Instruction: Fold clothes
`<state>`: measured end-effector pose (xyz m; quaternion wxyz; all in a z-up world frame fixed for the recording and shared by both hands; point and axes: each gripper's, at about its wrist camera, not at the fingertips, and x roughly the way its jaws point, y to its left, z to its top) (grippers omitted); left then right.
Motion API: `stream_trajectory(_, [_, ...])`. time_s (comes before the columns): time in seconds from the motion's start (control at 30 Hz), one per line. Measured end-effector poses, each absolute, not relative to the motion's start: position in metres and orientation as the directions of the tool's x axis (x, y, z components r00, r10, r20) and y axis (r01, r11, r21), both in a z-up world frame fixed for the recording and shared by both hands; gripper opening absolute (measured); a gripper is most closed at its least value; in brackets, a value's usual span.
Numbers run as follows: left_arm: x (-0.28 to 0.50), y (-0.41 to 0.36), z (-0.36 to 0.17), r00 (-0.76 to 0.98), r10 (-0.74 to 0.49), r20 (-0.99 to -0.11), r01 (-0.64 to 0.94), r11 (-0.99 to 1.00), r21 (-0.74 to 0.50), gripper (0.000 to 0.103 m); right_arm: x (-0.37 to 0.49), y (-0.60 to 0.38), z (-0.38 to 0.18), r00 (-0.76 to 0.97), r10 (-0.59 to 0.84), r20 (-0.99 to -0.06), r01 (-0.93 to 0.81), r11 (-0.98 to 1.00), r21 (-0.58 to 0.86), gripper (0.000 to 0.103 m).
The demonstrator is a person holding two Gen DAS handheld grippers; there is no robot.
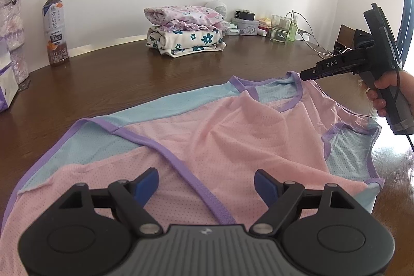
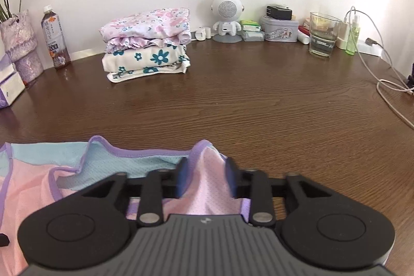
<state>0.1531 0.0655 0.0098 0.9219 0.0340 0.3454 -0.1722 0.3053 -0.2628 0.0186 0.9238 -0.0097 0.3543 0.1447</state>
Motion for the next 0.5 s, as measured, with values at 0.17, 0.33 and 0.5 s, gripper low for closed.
stream_trajectory(0.17, [0.152, 0.062, 0.009, 0.706, -0.284, -0.649, 0.344, 0.938, -0.036, 0.082, 0.309, -0.247, 0.010, 0.674, 0.230, -0.702, -0.305, 0.952, 0.019, 0.001])
stream_trajectory(0.33, [0.151, 0.062, 0.008, 0.708, -0.276, -0.650, 0.342, 0.939, -0.026, 0.082, 0.318, -0.267, 0.019, 0.701, 0.195, -0.686, -0.240, 0.970, 0.031, 0.001])
stream_trajectory(0.5, [0.151, 0.060, 0.008, 0.711, -0.269, -0.650, 0.343, 0.939, -0.015, 0.082, 0.320, -0.288, 0.022, 0.683, 0.217, -0.697, -0.197, 0.974, 0.111, 0.014])
